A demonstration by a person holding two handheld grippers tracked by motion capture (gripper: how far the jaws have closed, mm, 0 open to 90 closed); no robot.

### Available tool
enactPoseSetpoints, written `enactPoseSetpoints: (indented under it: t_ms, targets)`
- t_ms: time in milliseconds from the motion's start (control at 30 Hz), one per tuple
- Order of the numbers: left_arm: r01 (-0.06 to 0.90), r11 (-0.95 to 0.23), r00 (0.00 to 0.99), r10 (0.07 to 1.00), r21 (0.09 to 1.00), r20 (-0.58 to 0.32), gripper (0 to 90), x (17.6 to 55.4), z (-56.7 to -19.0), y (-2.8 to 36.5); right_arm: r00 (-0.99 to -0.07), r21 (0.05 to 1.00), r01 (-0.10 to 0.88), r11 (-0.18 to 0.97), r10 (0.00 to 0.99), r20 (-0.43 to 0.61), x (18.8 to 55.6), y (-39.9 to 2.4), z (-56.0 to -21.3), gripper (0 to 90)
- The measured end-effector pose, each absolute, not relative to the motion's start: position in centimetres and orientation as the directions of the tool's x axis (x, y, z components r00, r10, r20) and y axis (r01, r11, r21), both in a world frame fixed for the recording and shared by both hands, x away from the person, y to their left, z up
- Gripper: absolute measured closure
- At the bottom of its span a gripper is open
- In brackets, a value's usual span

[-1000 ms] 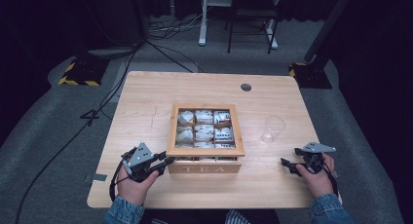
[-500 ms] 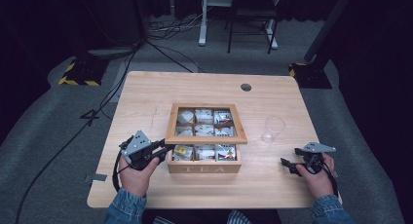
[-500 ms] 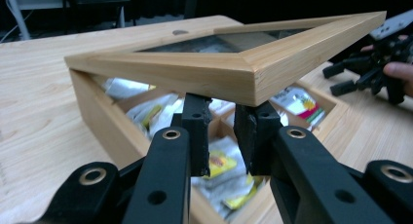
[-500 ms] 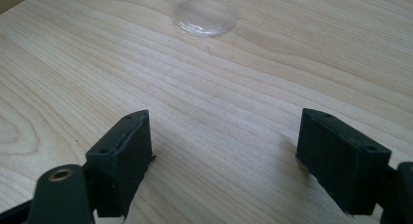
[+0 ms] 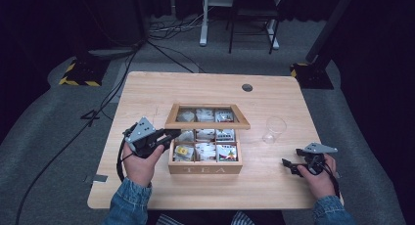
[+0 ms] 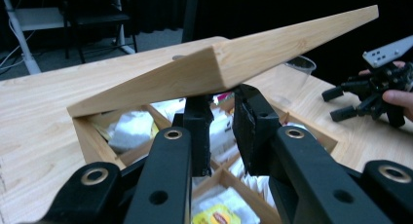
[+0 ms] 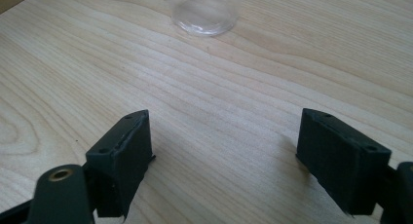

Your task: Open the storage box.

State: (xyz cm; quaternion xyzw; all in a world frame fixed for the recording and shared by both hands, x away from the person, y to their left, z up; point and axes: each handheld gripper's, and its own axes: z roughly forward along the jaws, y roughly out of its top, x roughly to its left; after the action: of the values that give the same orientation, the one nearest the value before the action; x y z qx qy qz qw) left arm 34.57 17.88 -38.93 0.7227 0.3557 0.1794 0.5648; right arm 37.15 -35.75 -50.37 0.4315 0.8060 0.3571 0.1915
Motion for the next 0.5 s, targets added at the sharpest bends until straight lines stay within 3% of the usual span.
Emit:
enactPoseSetpoints:
  t_ms: [500]
  targets:
    - [0.276, -0.094, 0.630, 0.770, 0.957, -0.106, 76.1, 35.5, -36.9, 18.1, -0.554, 0.741, 0.559, 0.373, 0.832, -0.001, 37.1, -35.7, -50.4, 20.6]
